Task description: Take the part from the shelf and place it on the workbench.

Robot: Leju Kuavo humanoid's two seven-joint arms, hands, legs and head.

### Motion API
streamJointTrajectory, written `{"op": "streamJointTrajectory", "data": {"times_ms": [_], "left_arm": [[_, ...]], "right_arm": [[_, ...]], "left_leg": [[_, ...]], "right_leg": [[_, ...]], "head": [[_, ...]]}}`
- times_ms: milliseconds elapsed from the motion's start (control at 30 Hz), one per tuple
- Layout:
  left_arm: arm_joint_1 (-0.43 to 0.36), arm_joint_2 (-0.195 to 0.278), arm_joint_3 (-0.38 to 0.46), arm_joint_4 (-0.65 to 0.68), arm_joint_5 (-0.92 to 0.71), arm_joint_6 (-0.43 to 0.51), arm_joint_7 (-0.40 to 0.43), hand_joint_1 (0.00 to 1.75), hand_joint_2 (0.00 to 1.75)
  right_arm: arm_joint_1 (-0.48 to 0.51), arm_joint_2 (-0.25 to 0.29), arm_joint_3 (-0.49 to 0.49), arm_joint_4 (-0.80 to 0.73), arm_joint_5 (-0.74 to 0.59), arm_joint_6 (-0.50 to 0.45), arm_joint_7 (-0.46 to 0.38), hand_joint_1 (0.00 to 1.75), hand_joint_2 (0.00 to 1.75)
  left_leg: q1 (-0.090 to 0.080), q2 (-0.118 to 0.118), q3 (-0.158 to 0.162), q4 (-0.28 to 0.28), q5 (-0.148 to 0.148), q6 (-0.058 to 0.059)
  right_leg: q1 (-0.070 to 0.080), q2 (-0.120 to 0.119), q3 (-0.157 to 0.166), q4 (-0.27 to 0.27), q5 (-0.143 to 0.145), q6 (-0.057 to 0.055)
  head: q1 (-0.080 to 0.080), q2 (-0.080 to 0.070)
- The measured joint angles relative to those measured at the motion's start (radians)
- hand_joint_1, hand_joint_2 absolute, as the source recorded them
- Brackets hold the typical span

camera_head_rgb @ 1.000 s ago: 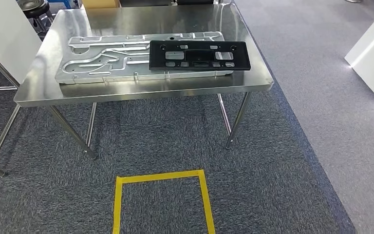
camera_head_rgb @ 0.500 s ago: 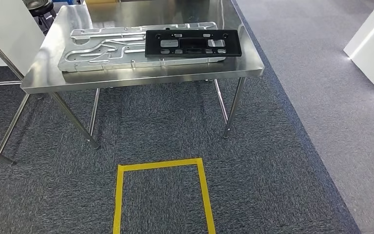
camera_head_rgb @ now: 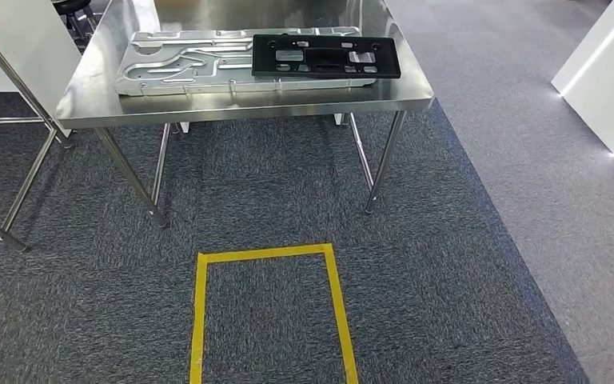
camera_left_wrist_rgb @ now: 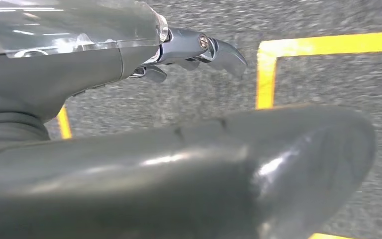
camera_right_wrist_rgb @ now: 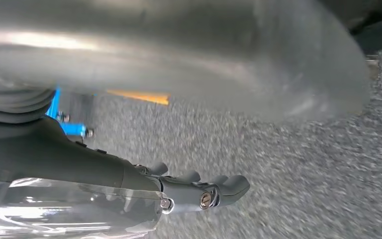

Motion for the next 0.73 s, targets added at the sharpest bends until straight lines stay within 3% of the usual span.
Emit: {"op": "streamJointTrajectory", "data": {"times_ms": [67, 100, 167, 200, 300, 333, 467, 733], "left_arm": [[-0.001, -0.004, 0.000, 0.000, -0.001, 0.007, 0.014, 0.00, 0.00], [-0.002, -0.005, 0.000, 0.001, -0.001, 0.011, 0.021, 0.00, 0.00], [-0.004, -0.005, 0.000, 0.001, -0.003, 0.017, 0.031, 0.00, 0.00], [-0.004, -0.005, 0.000, 0.001, -0.005, 0.020, 0.033, 0.00, 0.44], [-0.005, -0.005, 0.000, 0.001, -0.010, 0.026, 0.034, 0.00, 1.75], [-0.005, -0.005, 0.000, 0.001, -0.011, 0.027, 0.034, 0.00, 1.75], [-0.005, -0.005, 0.000, 0.001, -0.008, 0.032, 0.033, 0.00, 1.75], [-0.005, -0.005, 0.001, 0.001, -0.001, 0.041, 0.029, 0.00, 1.75]], "right_arm": [[-0.004, -0.002, -0.013, -0.001, -0.016, 0.001, 0.000, 0.00, 1.75], [-0.005, -0.003, -0.020, -0.001, -0.022, 0.000, 0.002, 0.00, 1.75], [-0.007, -0.003, -0.032, -0.001, -0.030, 0.000, 0.013, 0.00, 1.75], [-0.007, -0.002, -0.037, -0.001, -0.033, 0.000, 0.023, 0.00, 1.75], [-0.002, -0.001, -0.049, -0.001, -0.034, -0.005, 0.069, 0.00, 1.75], [-0.001, -0.001, -0.052, -0.001, -0.033, -0.006, 0.084, 0.00, 1.75], [-0.001, 0.001, -0.065, -0.001, -0.041, 0.009, 0.117, 0.00, 0.00], [-0.004, 0.002, -0.087, -0.001, -0.059, 0.022, 0.103, 0.00, 0.00]], "left_leg": [[-0.003, 0.001, -0.009, 0.003, 0.012, -0.005], [-0.003, 0.002, -0.013, 0.004, 0.018, -0.010], [-0.004, 0.005, -0.018, 0.005, 0.028, -0.021], [-0.004, 0.005, -0.020, 0.003, 0.027, -0.025], [-0.005, 0.000, -0.023, -0.004, 0.027, -0.022], [-0.005, -0.001, -0.023, -0.005, 0.032, -0.020], [-0.003, -0.002, -0.024, -0.006, 0.047, -0.025], [-0.003, -0.002, -0.025, -0.005, 0.051, -0.028]], "right_leg": [[0.013, -0.003, 0.099, -0.142, -0.002, -0.022], [0.017, -0.005, 0.124, -0.185, -0.012, -0.028], [0.017, -0.006, 0.132, -0.216, -0.015, -0.032], [0.017, -0.007, 0.130, -0.220, -0.013, -0.031], [0.018, -0.007, 0.125, -0.221, -0.011, -0.029], [0.018, -0.007, 0.123, -0.218, -0.009, -0.032], [0.020, -0.007, 0.118, -0.211, -0.004, -0.036], [0.020, -0.007, 0.115, -0.209, -0.005, -0.038]], "head": [[0.000, 0.000], [0.000, 0.000], [0.000, 0.000], [0.000, 0.000], [0.000, 0.000], [0.000, 0.000], [0.000, 0.000], [0.000, 0.000]]}}
